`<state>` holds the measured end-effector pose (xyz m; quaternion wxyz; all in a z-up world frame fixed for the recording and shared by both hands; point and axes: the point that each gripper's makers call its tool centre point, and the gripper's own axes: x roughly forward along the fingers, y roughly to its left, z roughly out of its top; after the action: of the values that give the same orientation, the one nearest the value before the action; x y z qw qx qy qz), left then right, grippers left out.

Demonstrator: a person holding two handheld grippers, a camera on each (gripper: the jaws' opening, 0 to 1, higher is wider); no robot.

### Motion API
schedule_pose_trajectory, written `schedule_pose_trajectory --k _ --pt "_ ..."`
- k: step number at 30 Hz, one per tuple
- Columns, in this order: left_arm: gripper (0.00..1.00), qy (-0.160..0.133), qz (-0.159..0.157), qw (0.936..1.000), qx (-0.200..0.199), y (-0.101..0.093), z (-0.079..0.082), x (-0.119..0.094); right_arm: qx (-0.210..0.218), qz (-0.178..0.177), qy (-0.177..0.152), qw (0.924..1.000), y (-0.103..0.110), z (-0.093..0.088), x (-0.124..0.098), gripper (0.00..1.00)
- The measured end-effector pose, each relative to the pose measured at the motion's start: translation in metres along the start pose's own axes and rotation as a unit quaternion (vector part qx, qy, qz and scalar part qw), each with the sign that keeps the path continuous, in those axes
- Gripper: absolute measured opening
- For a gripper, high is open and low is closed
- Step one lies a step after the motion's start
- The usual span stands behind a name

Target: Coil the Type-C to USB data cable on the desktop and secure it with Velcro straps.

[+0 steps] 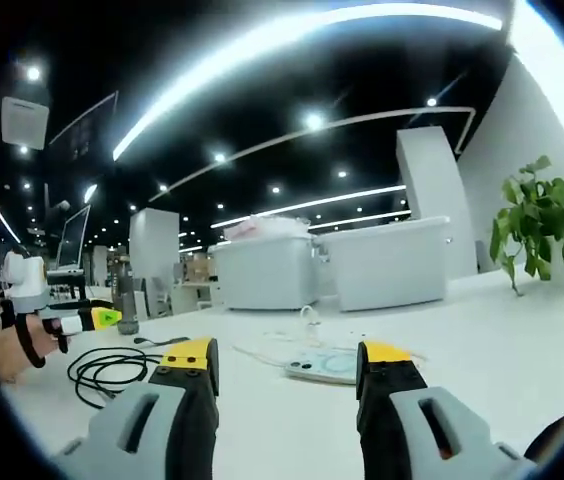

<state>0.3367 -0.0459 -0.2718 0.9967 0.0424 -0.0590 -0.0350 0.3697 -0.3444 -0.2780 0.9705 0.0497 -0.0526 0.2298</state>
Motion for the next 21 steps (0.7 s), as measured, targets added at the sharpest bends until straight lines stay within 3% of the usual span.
schedule_pose_trajectory --k 21 --pt "0.46 0.004 -0.001 1.0000 0.004 -0.0011 -0.0018 -0.0002 0.000 -0.001 -0.002 1.0000 0.0002 0.0006 -0.0010 0.54"
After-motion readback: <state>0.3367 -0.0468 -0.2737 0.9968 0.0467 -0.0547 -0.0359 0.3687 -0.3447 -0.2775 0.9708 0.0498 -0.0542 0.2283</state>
